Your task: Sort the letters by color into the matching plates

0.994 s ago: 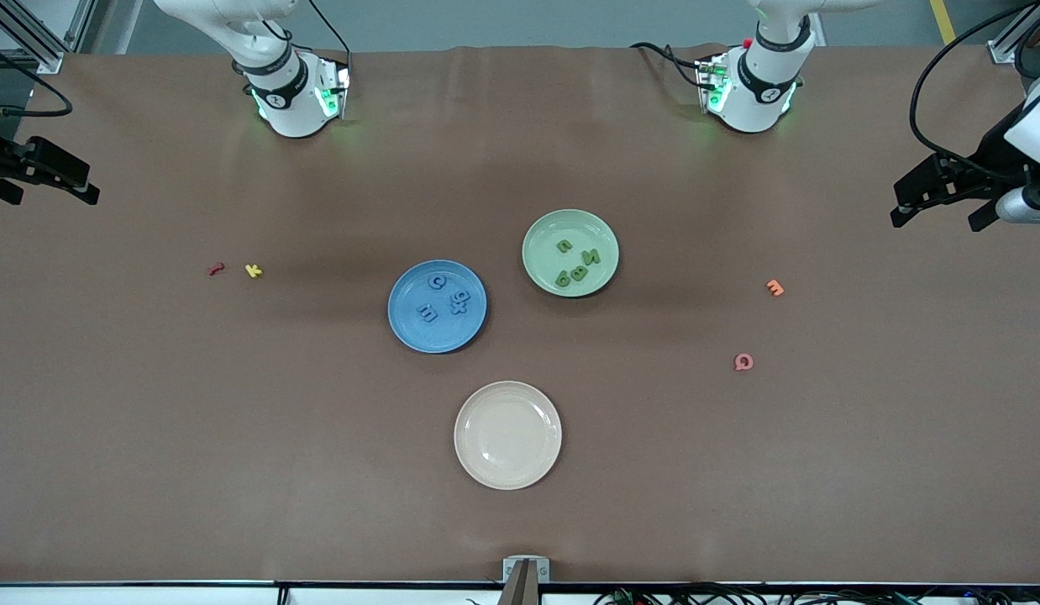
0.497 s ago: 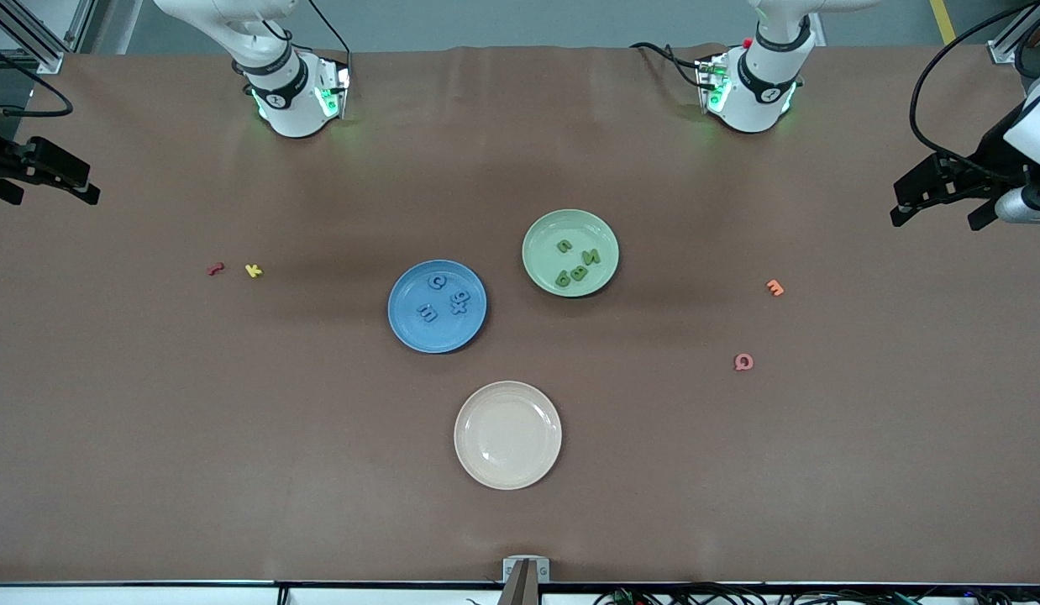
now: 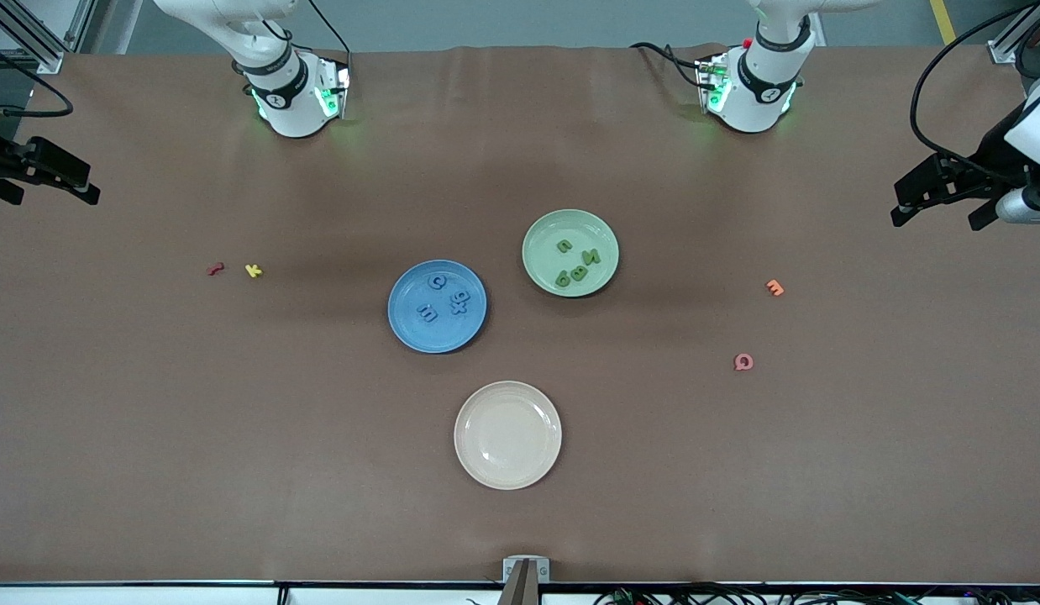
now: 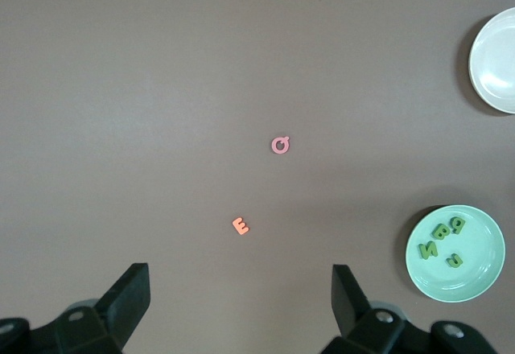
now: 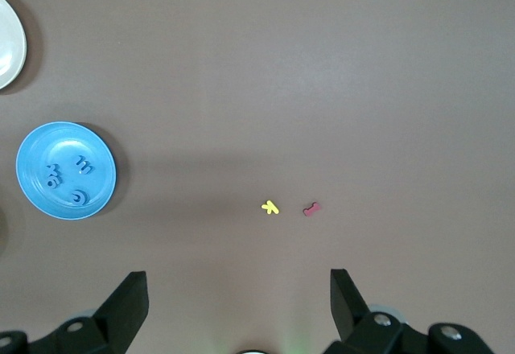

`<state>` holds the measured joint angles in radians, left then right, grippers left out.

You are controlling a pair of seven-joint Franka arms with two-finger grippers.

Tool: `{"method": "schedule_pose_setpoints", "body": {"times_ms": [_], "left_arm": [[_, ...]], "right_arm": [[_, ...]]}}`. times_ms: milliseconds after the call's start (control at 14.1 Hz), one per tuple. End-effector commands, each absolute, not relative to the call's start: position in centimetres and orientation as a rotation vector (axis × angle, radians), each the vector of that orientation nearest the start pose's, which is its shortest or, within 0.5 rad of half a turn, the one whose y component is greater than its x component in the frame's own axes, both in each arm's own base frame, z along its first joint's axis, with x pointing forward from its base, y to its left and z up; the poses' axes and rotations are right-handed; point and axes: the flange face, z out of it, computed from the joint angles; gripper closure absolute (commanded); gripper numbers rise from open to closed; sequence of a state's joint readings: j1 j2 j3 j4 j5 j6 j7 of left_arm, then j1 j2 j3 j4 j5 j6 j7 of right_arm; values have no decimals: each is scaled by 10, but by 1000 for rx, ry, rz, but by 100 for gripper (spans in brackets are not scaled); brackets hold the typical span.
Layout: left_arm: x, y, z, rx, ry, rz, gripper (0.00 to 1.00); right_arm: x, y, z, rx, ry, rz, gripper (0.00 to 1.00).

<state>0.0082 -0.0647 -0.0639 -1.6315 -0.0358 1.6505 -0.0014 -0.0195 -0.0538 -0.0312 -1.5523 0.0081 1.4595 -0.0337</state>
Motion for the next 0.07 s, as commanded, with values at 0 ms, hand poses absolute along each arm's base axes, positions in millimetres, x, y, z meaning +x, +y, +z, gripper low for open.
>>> {"method": "schedule_pose_setpoints", "body": {"times_ms": [0], "left_arm": [[539,-32,640,-3170,91,-120,0]], "right_arm": [[516,-27,656,-3128,8,45,0]]}}
